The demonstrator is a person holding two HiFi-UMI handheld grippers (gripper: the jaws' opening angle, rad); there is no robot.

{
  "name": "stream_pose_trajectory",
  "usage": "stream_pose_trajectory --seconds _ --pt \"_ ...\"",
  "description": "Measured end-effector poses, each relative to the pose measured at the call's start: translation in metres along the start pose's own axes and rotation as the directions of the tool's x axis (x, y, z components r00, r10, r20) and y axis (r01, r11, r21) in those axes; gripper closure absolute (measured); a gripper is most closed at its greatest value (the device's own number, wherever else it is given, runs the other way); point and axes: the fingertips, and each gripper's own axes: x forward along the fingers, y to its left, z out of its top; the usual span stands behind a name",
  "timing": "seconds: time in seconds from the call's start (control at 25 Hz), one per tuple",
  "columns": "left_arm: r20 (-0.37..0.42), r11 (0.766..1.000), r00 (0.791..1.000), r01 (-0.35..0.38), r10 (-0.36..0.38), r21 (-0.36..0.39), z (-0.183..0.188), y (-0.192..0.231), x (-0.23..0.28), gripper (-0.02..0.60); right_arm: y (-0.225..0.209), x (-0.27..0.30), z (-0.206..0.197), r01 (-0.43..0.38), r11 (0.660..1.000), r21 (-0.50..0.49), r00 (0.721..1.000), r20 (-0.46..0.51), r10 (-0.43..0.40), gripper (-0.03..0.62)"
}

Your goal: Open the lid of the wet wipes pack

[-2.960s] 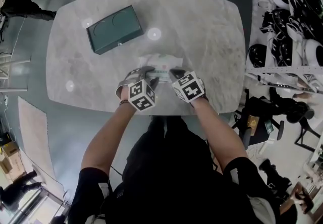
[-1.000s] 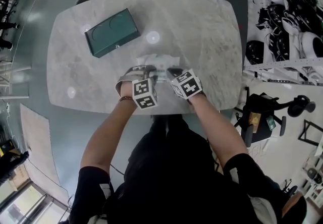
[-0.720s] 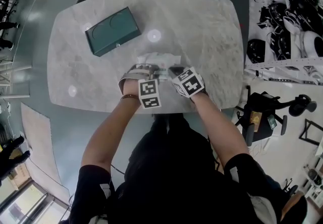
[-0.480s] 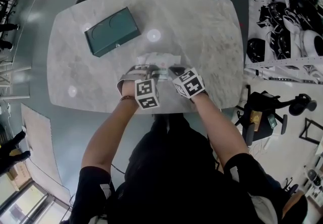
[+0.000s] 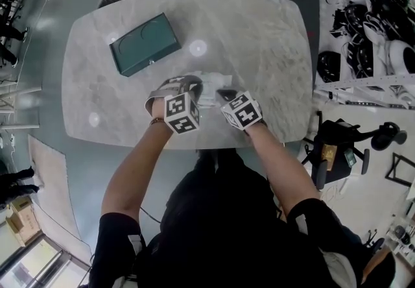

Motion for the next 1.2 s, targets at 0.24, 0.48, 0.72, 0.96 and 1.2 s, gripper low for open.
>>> stream_pose_trajectory --seconds 0.24,0.48,0.72,0.96,1.2 --pt "0.029 0.991 1.0 0.011 -0.008 -0.13 -0.005 0.024 0.004 0.533 -0.002 0.0 0.0 -0.013 1.0 0.006 1.0 0.007 0.013 0.591" --pt "0.035 0.973 0.999 0.0 0.008 -0.229 -0.014 0.044 0.018 0.497 -0.003 0.0 0.0 -0.028 1.0 0.007 1.0 0.009 0.028 0.591" --pt "0.01 0.979 1.0 0.004 -0.002 -0.205 -0.023 0.049 0.036 0.465 -0.002 0.006 0.003 -0.036 0.999 0.008 0.999 0.01 0.036 0.591" --pt "-0.029 0.974 0.999 -0.023 0.017 -0.227 -0.027 0.051 0.05 0.426 -0.004 0.002 0.0 -0.027 1.0 -0.003 1.0 0.002 0.027 0.591" --pt "-0.037 0.95 0.998 -0.06 0.051 -0.305 -0.028 0.054 0.045 0.417 -0.005 0.001 0.001 -0.027 1.0 0.001 1.0 -0.006 0.027 0.591"
